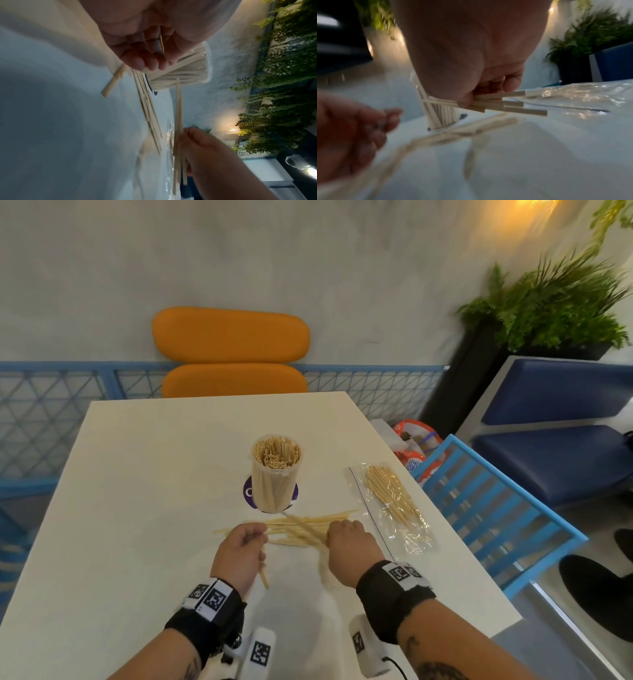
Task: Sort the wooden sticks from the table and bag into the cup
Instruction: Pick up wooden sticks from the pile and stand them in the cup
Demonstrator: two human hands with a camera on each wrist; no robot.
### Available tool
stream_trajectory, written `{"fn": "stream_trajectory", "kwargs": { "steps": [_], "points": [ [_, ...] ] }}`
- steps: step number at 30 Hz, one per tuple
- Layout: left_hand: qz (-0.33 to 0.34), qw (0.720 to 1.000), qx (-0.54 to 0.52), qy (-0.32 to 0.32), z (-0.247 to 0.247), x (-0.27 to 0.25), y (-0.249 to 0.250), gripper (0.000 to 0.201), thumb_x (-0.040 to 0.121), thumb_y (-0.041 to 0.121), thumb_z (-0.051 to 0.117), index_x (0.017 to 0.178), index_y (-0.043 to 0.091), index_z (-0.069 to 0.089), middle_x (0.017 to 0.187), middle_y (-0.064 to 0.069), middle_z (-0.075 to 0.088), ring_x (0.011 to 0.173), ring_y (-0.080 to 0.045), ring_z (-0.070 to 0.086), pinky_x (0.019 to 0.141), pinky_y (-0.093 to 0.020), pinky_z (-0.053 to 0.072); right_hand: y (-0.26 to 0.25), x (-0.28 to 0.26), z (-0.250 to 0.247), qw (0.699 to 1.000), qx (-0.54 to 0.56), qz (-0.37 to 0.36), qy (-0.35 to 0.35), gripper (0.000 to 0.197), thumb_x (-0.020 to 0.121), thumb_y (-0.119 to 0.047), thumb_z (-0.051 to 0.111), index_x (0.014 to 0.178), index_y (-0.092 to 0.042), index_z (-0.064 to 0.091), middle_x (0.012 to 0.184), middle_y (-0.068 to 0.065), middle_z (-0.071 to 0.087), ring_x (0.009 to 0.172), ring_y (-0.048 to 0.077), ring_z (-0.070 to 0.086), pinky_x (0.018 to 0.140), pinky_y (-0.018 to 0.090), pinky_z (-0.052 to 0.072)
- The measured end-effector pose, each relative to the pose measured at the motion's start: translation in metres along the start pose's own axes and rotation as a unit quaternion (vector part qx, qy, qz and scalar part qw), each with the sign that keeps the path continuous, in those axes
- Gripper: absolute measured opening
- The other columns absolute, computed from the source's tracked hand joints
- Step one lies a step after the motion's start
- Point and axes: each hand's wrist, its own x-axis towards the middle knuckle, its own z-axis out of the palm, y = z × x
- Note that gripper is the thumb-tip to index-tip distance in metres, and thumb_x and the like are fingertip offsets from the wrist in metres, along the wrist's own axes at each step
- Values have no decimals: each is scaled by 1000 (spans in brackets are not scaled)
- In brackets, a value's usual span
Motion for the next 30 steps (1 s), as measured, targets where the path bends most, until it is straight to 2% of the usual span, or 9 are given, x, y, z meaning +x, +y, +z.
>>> {"fn": "stream_trajectory", "kwargs": {
  "steps": [6,9,12,15,17,21,23,26,30],
  "points": [
    [-91,975,-133,-152,32,-18,20,35,108,39,36,121,21,63,116,-2,73,103,-21,71,95,-45,54,-27,14,-29,967,256,4,10,19,101,-28,42,93,-17,55,95,5,62,90,27,59,81,42,52],
    [-132,948,-203,-205,42,-22,26,49,105,54,29,127,25,61,122,-4,72,111,-27,68,99,-50,51,-47,21,-31,954,298,25,8,24,100,-34,41,91,-23,59,102,5,62,102,30,57,90,47,50],
    [-151,941,-208,-219,47,-23,32,58,103,60,22,125,23,62,110,-10,74,89,-24,67,77,-41,53,-56,23,-28,962,266,57,37,25,102,-35,40,107,-23,62,119,5,52,117,27,44,94,40,38],
    [-146,955,-164,-197,43,-20,31,64,102,61,24,121,12,61,69,-9,57,55,-15,40,52,-28,33,-53,25,-22,937,342,70,25,19,93,-41,51,93,-30,66,107,-1,61,113,27,50,95,45,47],
    [-141,962,-144,-185,38,-18,27,55,104,57,29,107,9,56,62,-3,42,52,-14,36,49,-26,28,-46,28,-22,913,404,56,16,18,84,-42,61,84,-26,69,89,-1,69,98,26,62,88,46,55],
    [-117,964,-94,-218,28,-17,25,30,107,38,32,90,16,45,60,2,31,52,-13,28,48,-24,22,-27,30,-40,892,452,-5,13,12,89,-27,70,88,-18,63,82,-2,63,69,7,57,67,23,48],
    [-115,962,-60,-239,25,-17,22,27,107,33,33,86,18,42,59,3,31,51,-13,28,46,-22,23,-21,32,-50,884,466,-13,42,14,92,-27,68,98,-21,57,83,-6,55,70,8,53,64,20,43],
    [-110,958,-13,-265,25,-17,17,25,106,29,35,86,17,43,60,4,34,52,-13,29,46,-22,23,-18,36,-61,844,532,3,67,42,99,-30,59,137,-26,42,98,-10,59,78,8,64,71,27,54],
    [-77,951,54,-296,33,-17,11,23,106,22,34,88,12,45,59,4,38,50,-14,34,48,-24,26,-13,39,-56,884,463,-12,62,27,106,-27,42,129,-19,52,102,-4,63,86,20,69,69,39,61]
  ]
}}
